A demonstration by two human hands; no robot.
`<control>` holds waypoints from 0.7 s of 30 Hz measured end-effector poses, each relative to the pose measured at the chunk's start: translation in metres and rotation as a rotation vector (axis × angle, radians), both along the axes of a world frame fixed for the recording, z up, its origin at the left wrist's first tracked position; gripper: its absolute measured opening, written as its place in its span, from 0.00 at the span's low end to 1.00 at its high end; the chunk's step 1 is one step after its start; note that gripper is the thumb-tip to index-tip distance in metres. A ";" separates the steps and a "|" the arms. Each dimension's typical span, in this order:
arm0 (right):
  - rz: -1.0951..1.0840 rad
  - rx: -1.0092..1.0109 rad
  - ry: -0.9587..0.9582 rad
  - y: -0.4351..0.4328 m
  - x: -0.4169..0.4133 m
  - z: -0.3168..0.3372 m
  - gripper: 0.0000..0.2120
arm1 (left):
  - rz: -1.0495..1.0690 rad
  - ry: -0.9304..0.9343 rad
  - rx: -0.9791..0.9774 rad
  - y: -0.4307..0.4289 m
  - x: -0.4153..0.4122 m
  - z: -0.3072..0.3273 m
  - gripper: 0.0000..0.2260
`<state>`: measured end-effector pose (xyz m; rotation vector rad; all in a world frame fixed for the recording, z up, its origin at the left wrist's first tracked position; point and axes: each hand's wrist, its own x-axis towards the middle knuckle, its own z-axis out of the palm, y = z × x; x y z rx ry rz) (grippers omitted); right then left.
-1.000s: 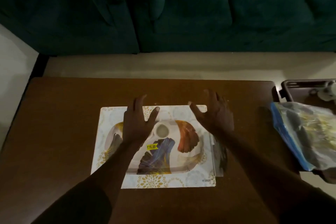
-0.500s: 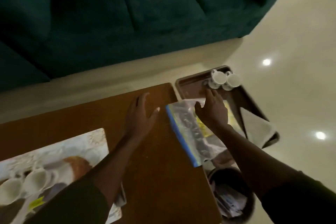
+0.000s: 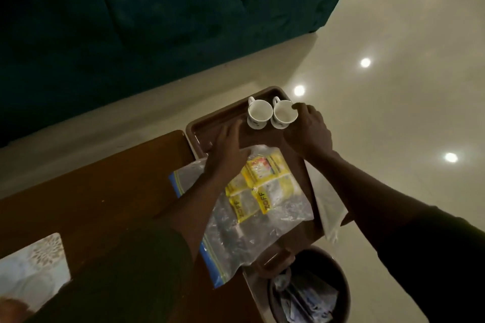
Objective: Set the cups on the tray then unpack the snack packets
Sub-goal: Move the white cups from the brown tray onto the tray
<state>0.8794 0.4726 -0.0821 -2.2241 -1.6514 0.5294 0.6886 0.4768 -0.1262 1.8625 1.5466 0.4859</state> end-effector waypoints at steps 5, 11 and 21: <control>0.079 0.002 -0.034 0.022 0.016 -0.027 0.27 | 0.028 -0.052 0.018 0.032 0.042 -0.003 0.37; 0.128 0.038 -0.063 0.034 0.015 -0.036 0.32 | -0.003 0.097 -0.013 0.067 0.071 -0.016 0.35; 0.096 -0.052 -0.228 0.042 0.015 -0.037 0.34 | 0.013 0.153 0.165 0.066 0.072 -0.019 0.31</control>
